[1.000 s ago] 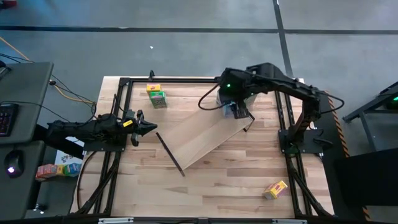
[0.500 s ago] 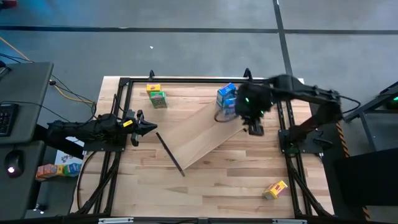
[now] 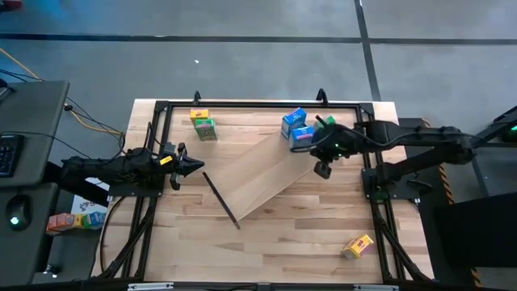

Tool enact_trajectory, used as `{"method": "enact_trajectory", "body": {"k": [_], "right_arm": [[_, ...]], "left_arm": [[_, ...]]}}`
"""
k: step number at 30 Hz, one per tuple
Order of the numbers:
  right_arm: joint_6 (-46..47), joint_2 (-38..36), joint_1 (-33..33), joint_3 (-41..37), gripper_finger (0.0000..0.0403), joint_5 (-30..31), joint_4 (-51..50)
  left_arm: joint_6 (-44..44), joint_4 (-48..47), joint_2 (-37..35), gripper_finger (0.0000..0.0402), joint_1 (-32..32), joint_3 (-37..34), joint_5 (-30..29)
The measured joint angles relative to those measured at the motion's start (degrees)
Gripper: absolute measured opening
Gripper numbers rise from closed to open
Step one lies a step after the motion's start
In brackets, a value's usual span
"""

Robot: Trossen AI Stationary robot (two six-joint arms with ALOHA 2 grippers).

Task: Stack cereal on shelf
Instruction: Put the blue cereal box on the shelf aligned with the other blue cereal box

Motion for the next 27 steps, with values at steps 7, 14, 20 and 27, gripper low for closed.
{"method": "enact_trajectory", "body": {"k": [7,14,20,27], "right_arm": [[-2.7,0.0,-3.1,-3.1,0.0001,-0.6,4.8],[-6.0,0.0,-6.3,-3.1,0.0,1.2,4.6],[-8.0,0.0,-8.7,-3.1,0.0,1.6,4.6],[-8.7,-0.9,-9.0,-1.0,0.0,-1.0,-4.9]], "left_arm": [[0.0,0.0,0.0,0.0003,0.0,0.0,0.0],[0.0,0.0,0.0,0.0003,0.0,0.0,0.0],[0.0,0.0,0.0,0.0003,0.0,0.0,0.0],[0.0,0.0,0.0,0.0003,0.0,0.0,0.0]]}}
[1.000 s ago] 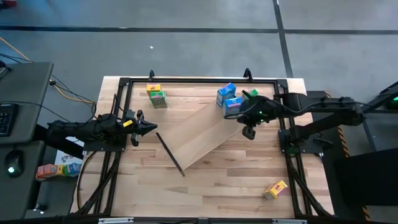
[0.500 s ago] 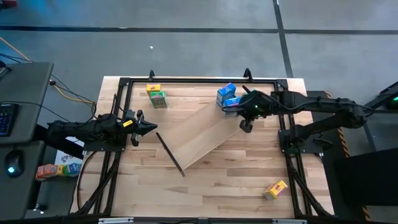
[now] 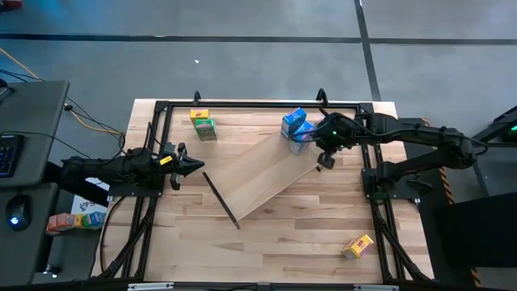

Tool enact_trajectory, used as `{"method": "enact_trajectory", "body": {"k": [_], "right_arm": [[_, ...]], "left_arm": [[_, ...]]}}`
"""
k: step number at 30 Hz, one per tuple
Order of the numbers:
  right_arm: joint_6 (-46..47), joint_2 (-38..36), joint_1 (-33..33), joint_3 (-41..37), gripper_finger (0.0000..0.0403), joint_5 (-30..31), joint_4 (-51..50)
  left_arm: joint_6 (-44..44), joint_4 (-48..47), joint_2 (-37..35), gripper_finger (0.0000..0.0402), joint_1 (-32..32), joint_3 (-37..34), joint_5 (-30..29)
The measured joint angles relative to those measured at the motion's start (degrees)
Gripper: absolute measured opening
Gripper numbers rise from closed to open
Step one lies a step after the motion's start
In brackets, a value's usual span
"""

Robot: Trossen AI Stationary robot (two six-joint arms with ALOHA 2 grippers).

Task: Stack cereal on shelf
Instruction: Put the blue cereal box on the shelf aligned with the other blue cereal box, then put the left green cereal box on the shelf

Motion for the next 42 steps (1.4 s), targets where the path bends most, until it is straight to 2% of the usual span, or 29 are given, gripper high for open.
{"method": "enact_trajectory", "body": {"k": [4,7,9,11,15,21,23,29,34,37,42], "right_arm": [[2.7,-4.0,0.0,-0.1,0.0,-1.5,-4.8],[6.8,-8.4,0.2,-2.3,0.0,-5.2,-3.9],[10.3,-11.8,1.1,-4.8,0.0,-5.5,-0.5],[14.2,-15.3,2.3,-8.0,0.0,-5.4,4.1],[20.7,-20.8,5.0,-15.3,0.0,-5.5,19.7],[22.9,-22.8,7.7,-24.5,0.0,-5.5,49.3],[22.8,-22.1,7.9,-26.2,0.0,-5.1,57.6],[23.2,-19.5,7.9,-26.5,0.0,-1.2,61.2],[24.9,-17.8,7.9,-26.4,0.0,-0.2,63.0],[24.3,-17.4,7.9,-26.3,0.0,0.0,64.4],[22.4,-17.5,7.8,-26.3,0.0,-0.2,66.3]], "left_arm": [[0.0,0.0,0.0,0.0003,0.0,0.0,0.0],[0.0,0.0,0.0,0.0003,0.0,0.0,0.0],[0.0,0.0,0.0,0.0003,0.0,0.0,0.0],[0.0,0.0,0.0,0.0003,0.0,0.0,0.0],[0.2,0.7,0.0,0.0003,0.0,0.0,-2.1],[-12.9,7.8,0.0,0.0003,0.0,0.0,-2.8],[-14.1,10.4,0.0,0.0003,0.0,0.0,-3.4],[-18.0,15.3,0.9,0.0007,0.2,1.1,-12.8],[-14.6,9.8,6.3,0.006,2.1,9.3,-12.9],[-11.1,1.0,12.5,0.0111,4.5,17.2,-13.0],[-7.8,-18.4,26.7,0.0198,11.0,32.0,-12.1]]}}
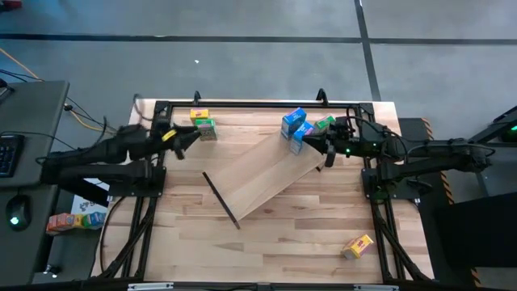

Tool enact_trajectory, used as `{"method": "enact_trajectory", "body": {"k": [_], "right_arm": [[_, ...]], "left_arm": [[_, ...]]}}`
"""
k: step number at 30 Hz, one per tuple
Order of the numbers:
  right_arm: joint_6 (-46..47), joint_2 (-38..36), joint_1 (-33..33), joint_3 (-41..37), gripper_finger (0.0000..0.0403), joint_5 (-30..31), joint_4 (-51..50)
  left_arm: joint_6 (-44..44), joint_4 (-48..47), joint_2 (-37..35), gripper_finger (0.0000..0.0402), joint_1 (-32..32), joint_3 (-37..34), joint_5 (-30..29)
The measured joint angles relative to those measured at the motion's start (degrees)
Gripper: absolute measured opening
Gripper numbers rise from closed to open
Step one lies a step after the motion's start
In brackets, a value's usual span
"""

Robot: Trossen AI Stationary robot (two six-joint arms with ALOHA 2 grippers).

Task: Stack cereal on shelf
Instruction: Put the left green cereal box on the shelf

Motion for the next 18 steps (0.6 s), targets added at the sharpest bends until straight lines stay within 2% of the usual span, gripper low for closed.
{"method": "enact_trajectory", "body": {"k": [4,8,12,18], "right_arm": [[-2.9,-1.5,0.0,0.0,0.0,-1.2,1.4],[-6.0,-3.9,0.0,0.0,0.0,-1.9,1.5],[-7.8,-5.5,0.0,0.0,0.0,-1.9,1.0],[-8.3,-5.9,0.0,0.0,0.0,-1.9,-1.5]], "left_arm": [[4.4,-14.4,13.0,0.025,7.3,9.8,5.1],[12.6,-23.4,24.9,0.0282,15.9,17.3,13.5],[23.2,-29.3,35.4,0.0294,23.9,22.7,20.9],[35.0,-35.5,47.8,0.0292,31.2,31.5,22.6]]}}
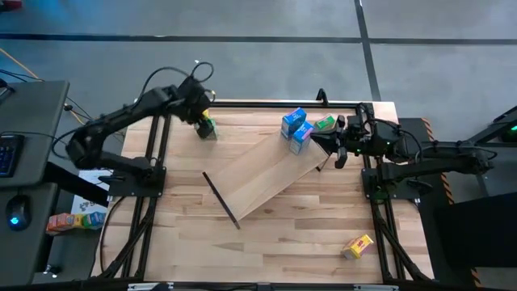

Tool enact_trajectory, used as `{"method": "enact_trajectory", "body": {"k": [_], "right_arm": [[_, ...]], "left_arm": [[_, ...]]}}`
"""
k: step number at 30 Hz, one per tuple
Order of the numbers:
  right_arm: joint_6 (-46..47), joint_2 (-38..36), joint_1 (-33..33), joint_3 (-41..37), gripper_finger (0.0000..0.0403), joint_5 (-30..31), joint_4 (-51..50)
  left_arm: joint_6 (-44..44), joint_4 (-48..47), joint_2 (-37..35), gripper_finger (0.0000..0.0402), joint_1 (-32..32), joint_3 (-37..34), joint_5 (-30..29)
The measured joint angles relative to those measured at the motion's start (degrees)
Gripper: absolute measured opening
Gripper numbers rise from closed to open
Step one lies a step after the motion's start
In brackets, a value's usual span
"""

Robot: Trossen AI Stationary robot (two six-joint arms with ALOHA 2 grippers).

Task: Stack cereal on shelf
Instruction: Put the left green cereal box on the shelf

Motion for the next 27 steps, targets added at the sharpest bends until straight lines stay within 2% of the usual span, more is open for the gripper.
{"method": "enact_trajectory", "body": {"k": [6,14,27], "right_arm": [[0.6,0.0,0.0,0.0,0.0,0.0,-2.9],[1.1,0.0,0.0,0.0,0.0,0.1,-3.2],[1.1,0.1,0.0,0.0,0.0,0.2,-6.1]], "left_arm": [[11.4,-3.8,6.8,0.0292,0.7,7.2,0.0],[28.6,-8.8,11.2,0.0292,-2.3,8.0,-4.4],[39.8,-5.3,11.7,0.0292,-2.3,6.0,-6.0]]}}
